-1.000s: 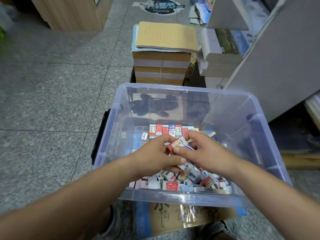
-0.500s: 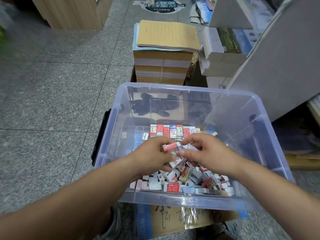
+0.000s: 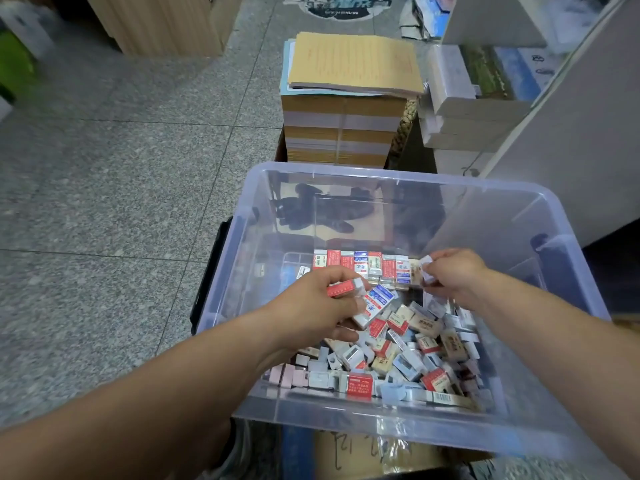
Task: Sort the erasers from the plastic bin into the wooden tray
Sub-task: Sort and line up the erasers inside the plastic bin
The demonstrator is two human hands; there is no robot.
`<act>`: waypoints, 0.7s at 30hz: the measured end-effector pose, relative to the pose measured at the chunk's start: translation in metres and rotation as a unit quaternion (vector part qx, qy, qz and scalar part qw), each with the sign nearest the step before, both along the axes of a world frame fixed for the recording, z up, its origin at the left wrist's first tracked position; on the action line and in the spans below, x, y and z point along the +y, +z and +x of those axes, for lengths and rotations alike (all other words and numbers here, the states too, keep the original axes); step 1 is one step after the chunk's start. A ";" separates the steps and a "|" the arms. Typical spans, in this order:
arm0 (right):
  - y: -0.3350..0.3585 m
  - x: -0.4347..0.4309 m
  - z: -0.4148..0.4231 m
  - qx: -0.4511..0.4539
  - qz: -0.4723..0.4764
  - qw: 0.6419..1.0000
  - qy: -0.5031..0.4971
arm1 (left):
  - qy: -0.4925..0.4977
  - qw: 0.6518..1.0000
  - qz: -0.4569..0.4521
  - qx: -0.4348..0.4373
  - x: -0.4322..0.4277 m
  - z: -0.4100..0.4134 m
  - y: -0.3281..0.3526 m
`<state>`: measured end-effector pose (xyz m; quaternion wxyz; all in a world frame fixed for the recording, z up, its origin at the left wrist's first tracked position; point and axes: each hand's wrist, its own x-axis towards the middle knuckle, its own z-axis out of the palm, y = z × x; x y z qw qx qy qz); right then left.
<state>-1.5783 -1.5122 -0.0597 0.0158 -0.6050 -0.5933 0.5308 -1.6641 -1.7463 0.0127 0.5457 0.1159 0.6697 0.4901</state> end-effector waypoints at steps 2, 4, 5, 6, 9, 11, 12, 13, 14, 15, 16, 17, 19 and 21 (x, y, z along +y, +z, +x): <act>-0.014 0.004 -0.001 -0.051 0.041 0.998 0.024 | 0.008 1.000 0.000 0.002 0.000 -0.001 -0.002; -0.021 0.007 -0.001 -0.059 0.067 0.994 0.057 | 0.014 1.000 -0.001 0.006 0.000 -0.003 -0.003; -0.024 0.007 -0.002 -0.059 0.075 0.993 0.065 | 0.015 1.000 -0.001 0.007 0.000 -0.003 -0.004; -0.027 0.008 -0.002 -0.063 0.084 0.992 0.064 | 0.014 1.000 -0.001 0.008 0.001 -0.004 -0.005; -0.032 0.006 -0.003 -0.077 0.097 0.990 0.061 | 0.007 1.000 -0.007 0.018 0.000 -0.003 -0.010; -0.032 0.005 -0.003 -0.093 0.111 0.985 0.096 | 0.009 1.000 -0.011 0.021 0.000 -0.003 -0.012; -0.031 0.006 -0.002 -0.106 0.126 0.980 0.114 | 0.011 1.000 -0.011 0.021 0.001 -0.003 -0.012; -0.027 0.005 -0.001 -0.120 0.144 0.973 0.131 | 0.014 1.000 -0.012 0.023 0.002 -0.003 -0.011; -0.023 0.005 -0.001 -0.134 0.165 0.966 0.149 | 0.018 0.999 -0.011 0.025 0.002 -0.003 -0.011; -0.016 0.002 -0.002 -0.138 0.181 0.960 0.162 | 0.024 0.999 -0.007 0.025 0.003 -0.003 -0.011; -0.007 -0.001 -0.003 -0.130 0.184 0.959 0.173 | 0.029 0.999 -0.002 0.025 0.003 -0.004 -0.011; 0.004 -0.008 -0.005 -0.107 0.163 0.965 0.176 | 0.032 0.999 0.004 0.027 0.002 -0.004 -0.010; 0.031 -0.026 -0.007 -0.031 0.046 0.982 0.183 | 0.040 0.998 0.012 0.036 0.003 -0.005 -0.010; 0.058 -0.046 -0.005 0.066 -0.124 0.972 0.189 | 0.054 0.997 0.019 0.044 0.002 -0.005 -0.007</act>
